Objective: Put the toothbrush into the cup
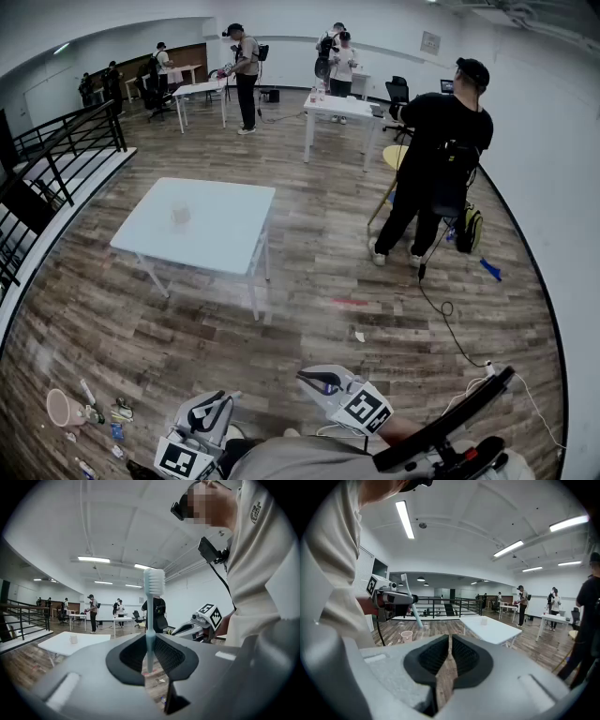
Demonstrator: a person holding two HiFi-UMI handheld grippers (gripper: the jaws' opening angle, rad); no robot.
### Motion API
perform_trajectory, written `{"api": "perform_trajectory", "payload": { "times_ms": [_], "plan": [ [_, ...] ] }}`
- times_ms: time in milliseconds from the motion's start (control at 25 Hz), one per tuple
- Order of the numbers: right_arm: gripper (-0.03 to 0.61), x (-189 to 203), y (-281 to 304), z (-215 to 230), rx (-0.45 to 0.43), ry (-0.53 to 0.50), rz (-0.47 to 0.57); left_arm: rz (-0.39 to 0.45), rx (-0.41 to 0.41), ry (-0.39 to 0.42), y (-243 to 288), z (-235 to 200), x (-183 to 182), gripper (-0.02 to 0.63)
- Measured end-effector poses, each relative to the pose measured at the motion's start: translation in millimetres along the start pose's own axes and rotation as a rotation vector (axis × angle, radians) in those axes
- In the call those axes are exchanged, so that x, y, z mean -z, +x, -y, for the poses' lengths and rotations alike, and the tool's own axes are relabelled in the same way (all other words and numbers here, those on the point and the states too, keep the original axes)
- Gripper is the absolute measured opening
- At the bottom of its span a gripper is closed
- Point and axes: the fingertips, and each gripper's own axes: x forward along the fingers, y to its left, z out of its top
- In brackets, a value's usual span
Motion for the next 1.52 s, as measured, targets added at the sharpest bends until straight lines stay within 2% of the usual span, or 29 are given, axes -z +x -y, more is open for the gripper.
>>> {"api": "perform_trajectory", "payload": {
  "times_ms": [720,1000,1200,1360,1520],
  "plan": [
    [0.023,-9.3,19.2,-5.1,-0.058,-0.027,0.019,0.036,-0.060,0.006,-9.5,-12.6,1.0,0.055],
    [0.023,-0.5,32.8,-6.1,-0.116,-0.024,0.012,0.025,-0.124,0.010,-12.3,-23.3,2.3,0.055],
    [0.023,2.2,48.9,-7.6,-0.189,-0.007,0.003,-0.025,-0.174,-0.005,-14.0,-29.0,7.1,0.055],
    [0.023,-0.5,71.4,0.1,-0.205,0.002,-0.001,-0.065,-0.162,-0.035,-9.3,-41.0,12.1,0.055],
    [0.023,-10.0,97.8,10.5,-0.191,0.007,0.004,-0.057,-0.138,-0.032,0.6,-68.6,7.1,0.055]
  ]
}}
